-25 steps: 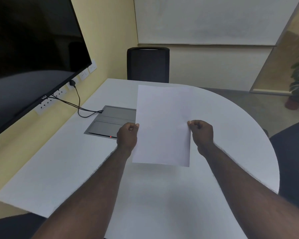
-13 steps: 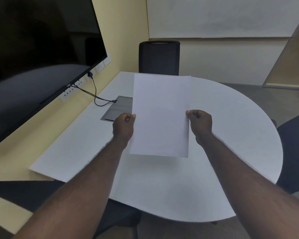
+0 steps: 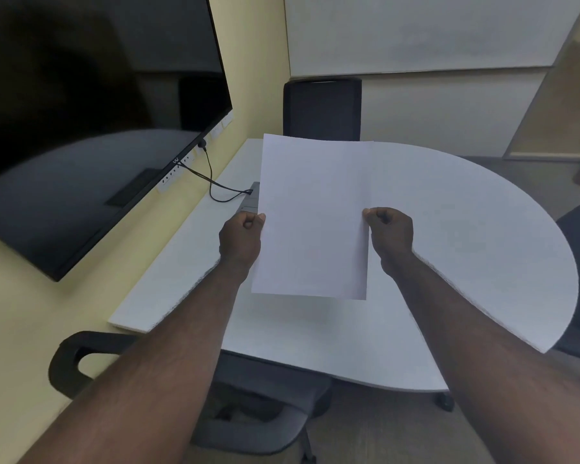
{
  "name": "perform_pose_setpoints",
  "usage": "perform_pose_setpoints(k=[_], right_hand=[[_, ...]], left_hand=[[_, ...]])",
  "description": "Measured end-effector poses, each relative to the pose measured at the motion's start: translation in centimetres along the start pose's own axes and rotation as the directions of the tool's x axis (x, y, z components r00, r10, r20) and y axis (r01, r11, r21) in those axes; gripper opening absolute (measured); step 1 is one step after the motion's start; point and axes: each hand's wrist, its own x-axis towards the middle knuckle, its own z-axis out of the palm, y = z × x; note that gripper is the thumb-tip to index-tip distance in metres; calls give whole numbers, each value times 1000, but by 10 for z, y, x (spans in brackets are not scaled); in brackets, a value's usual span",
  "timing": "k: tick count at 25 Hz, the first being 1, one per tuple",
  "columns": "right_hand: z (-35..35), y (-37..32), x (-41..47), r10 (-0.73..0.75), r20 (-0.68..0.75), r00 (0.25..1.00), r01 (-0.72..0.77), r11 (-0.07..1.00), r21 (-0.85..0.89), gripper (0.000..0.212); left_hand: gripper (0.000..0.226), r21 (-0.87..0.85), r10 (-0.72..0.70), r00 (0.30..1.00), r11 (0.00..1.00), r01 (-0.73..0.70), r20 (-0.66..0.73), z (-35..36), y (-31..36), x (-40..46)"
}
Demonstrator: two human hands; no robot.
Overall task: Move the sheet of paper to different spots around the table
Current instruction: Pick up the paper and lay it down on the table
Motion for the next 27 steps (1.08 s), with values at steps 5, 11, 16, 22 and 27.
perform_pose_setpoints(k=[5, 11, 16, 22, 27], right_hand=[[36, 4, -40, -4, -60, 998, 3, 1000, -20, 14], [70, 1, -53, 24, -66, 998, -28, 998, -62, 13], [98, 8, -34, 57, -50, 997, -62, 992, -112, 23], [133, 23, -5, 89, -18, 996, -90, 985, -146, 44], [150, 50, 17, 159, -48, 986, -166, 967, -193, 33]], left_hand=[[22, 8, 23, 998, 1000, -24, 61, -42, -29, 8], [22, 6, 24, 996, 1000, -25, 81, -68, -51, 35], [24, 53, 10, 995, 998, -15, 94, -69, -69, 68], [26, 114, -38, 994, 993, 27, 103, -57, -90, 109], [22, 144, -64, 989, 989, 44, 132, -40, -113, 130]])
